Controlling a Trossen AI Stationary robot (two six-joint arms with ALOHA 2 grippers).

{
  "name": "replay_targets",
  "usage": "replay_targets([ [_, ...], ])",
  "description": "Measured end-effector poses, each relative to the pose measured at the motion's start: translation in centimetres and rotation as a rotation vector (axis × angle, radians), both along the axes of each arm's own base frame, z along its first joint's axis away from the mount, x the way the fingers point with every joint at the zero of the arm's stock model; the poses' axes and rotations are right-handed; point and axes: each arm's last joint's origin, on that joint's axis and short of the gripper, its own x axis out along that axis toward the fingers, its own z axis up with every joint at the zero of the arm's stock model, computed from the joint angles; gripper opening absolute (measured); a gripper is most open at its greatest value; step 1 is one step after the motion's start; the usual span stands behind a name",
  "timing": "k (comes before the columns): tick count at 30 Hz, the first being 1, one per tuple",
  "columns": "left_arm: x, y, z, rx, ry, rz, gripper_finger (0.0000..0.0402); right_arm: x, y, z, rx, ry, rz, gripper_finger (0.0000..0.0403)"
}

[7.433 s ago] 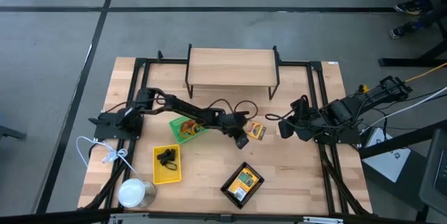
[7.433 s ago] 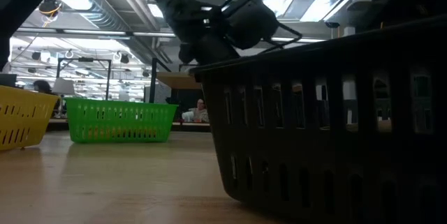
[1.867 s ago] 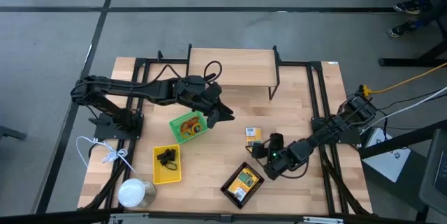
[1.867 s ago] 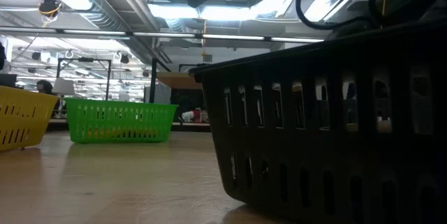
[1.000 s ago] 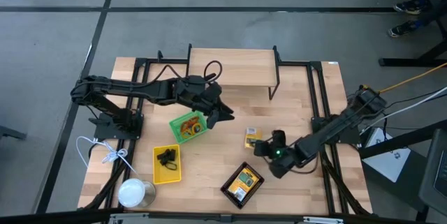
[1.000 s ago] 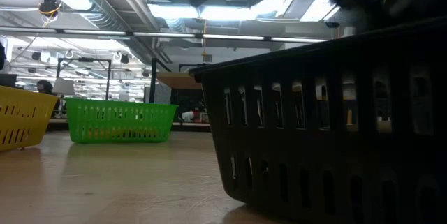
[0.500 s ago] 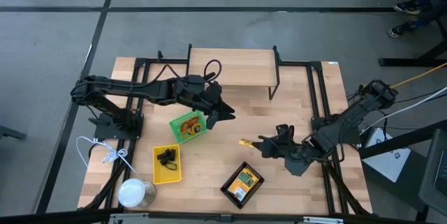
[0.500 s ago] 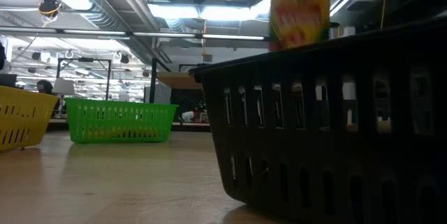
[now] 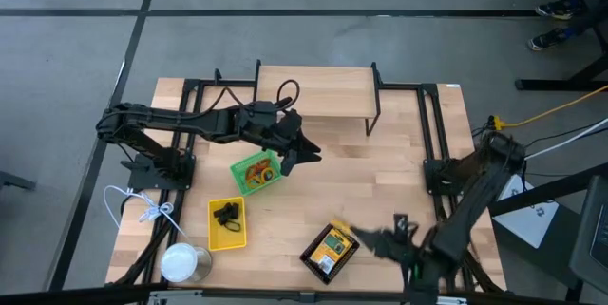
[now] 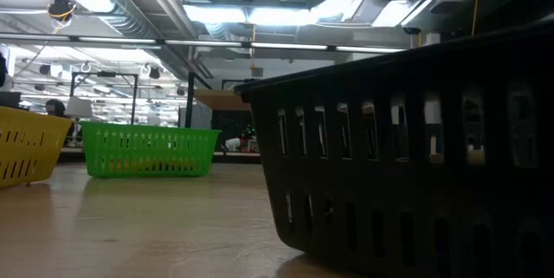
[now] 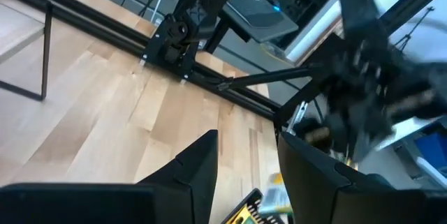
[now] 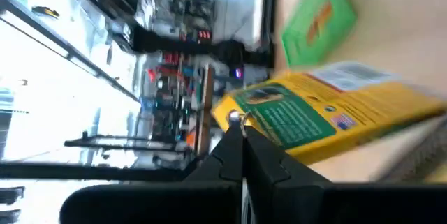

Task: Pick & Place Office Desk Supplies
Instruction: Put the crayon box into the black basket

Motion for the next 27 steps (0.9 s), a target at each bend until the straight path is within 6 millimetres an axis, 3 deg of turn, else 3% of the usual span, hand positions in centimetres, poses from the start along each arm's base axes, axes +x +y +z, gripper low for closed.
replay_targets([
  [2, 0.0, 0.0, 0.0, 0.0, -0.005, 0.001, 0.0145, 1.0, 0.8, -0.8, 0.015, 0.026, 0.016, 0.0],
  [8, 0.0, 0.0, 0.1, -0.019, -0.004, 0.005, 0.0145, 4.3, 1.4, -0.9, -0.05, 0.154, 0.004, 0.0],
  [27, 0.0, 0.0, 0.1, -0.03, -0.002, 0.0, 0.0145, 4.0, 1.8, -2.7, -0.063, 0.37, 0.107, 0.0],
])
